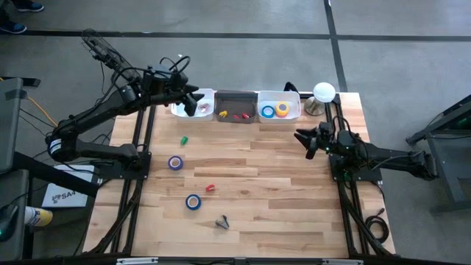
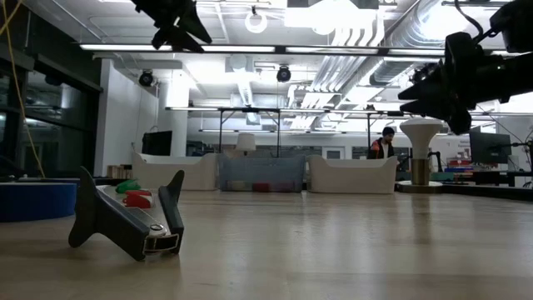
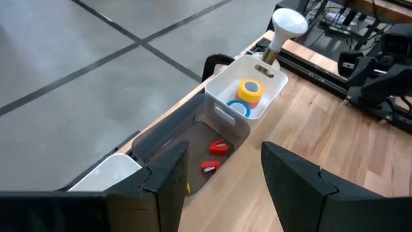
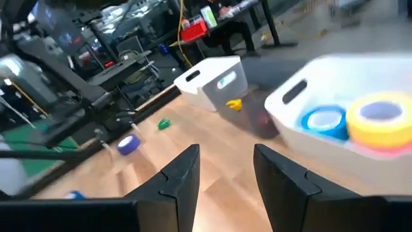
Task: Pick and place Stapler, Stapler remover, tape
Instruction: Put the red stapler into the black transparent bin
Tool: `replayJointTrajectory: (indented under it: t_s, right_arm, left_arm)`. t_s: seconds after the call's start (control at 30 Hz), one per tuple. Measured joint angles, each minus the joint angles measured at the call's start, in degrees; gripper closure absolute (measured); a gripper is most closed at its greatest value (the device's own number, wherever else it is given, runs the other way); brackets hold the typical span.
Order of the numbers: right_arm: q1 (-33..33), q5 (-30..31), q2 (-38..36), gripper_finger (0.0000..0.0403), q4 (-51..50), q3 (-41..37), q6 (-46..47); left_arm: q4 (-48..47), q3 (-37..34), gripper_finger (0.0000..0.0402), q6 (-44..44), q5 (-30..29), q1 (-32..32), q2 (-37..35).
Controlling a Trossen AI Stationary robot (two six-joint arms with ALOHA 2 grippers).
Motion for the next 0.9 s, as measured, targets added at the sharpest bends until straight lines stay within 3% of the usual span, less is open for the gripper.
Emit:
replayJointTrajectory:
  t_s: [0.13,0.37,0.73,0.9]
  right_arm:
    - [0.0,-3.15,0.0,0.0265,-0.32,0.02,6.92]
    - [0.0,-6.74,0.0,0.0265,-0.37,0.04,7.42]
    - [0.0,-6.76,0.0,0.0265,-0.37,0.06,7.4]
    - [0.0,-6.77,0.0,0.0265,-0.37,0.06,7.4]
  left_arm:
    - [-2.06,0.0,0.0211,-0.24,0.01,0.0,-0.02]
    - [-10.08,-0.02,0.0211,-3.19,0.29,0.0,0.07]
    - [-18.13,-0.07,0.0211,-4.99,15.4,-1.08,3.8]
    - [-21.0,-0.07,0.0211,-8.58,13.08,-5.32,5.29]
